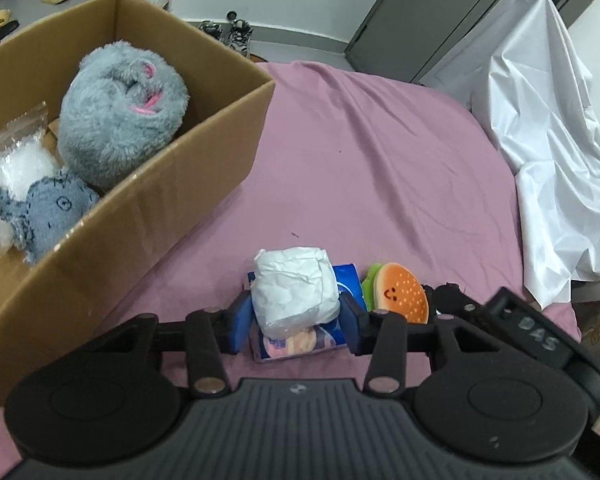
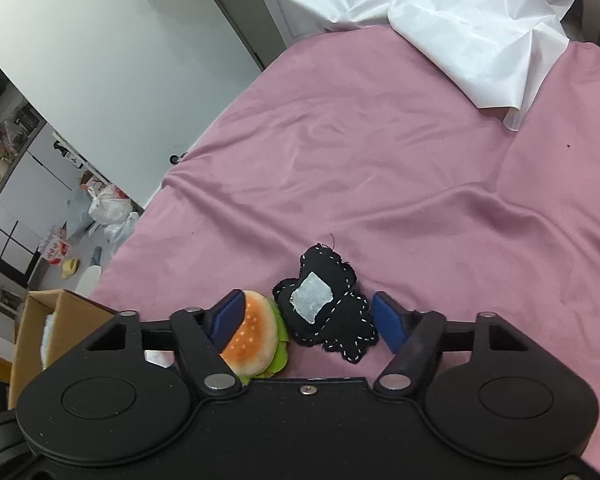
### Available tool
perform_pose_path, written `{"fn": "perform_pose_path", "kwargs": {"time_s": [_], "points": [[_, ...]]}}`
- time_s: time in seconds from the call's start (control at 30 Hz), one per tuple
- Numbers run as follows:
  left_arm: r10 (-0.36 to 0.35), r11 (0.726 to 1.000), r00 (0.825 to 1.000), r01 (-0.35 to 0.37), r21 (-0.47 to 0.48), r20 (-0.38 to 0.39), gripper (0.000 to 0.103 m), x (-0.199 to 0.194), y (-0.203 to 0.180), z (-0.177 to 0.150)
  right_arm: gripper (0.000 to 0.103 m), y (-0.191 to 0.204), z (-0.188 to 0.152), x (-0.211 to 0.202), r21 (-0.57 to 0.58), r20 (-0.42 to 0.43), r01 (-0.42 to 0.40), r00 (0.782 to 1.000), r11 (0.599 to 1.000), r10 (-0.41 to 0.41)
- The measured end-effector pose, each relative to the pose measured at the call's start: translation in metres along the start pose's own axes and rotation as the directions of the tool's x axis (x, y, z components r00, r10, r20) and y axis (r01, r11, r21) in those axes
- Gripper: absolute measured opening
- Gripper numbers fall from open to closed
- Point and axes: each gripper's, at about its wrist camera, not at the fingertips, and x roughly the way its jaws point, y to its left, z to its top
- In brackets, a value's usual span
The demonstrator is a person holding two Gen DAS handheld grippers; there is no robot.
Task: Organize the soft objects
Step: 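Grasp the white tissue bundle with the left tool while the right tool grasps the black patch, then carry the white bundle with the left tool while the right tool carries the black patch over the box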
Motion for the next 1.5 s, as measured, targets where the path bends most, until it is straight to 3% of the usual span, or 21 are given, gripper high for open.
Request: {"fn": "perform_pose_path", "kwargs": {"time_s": [0.13, 0.2, 0.4, 0.7, 1.03, 1.5], "points": [[-0.019, 1.000, 1.000, 0.019, -0.009, -0.002, 0.044, -0.006, 0.004, -0.001, 0.049, 0.003, -0.005, 0.006, -0.031, 0.005, 0.031, 1.000, 0.999, -0.031], [-0.035, 0.999, 0.999, 0.035, -0.001, 0.003, 0.044, -0.012, 0.004, -0.002, 0.032, 0.004, -0.004, 0.004, -0.032, 0.001, 0.042, 0.999, 0.999, -0.042], [-0.059, 0.998, 0.998, 0.059, 0.031, 0.006, 0.044, -0.029, 0.005, -0.010, 0.024, 0.011, -0.003, -0.011, -0.068, 0.015, 0.054, 0.998, 0.996, -0.053], [-0.077, 0.995, 0.996, 0.074, 0.069, 0.047, 0.044, -0.074, 0.020, -0.006, 0.024, 0.025, 0.007, -0.049, -0.093, 0.097, 0.008, 0.995, 0.996, 0.001], [-0.099, 0.992, 0.990, 0.091, 0.083, 0.099, 0.044, -0.115, 0.034, 0.016, 0.024, 0.054, 0.002, -0.070, -0.163, 0.114, -0.029, 0.992, 0.986, 0.048], [-0.082, 0.994, 0.989, 0.072, 0.079, 0.127, 0.044, -0.148, 0.085, 0.038, 0.024, 0.097, -0.013, -0.086, -0.237, 0.124, -0.107, 0.983, 0.966, 0.139]]}}
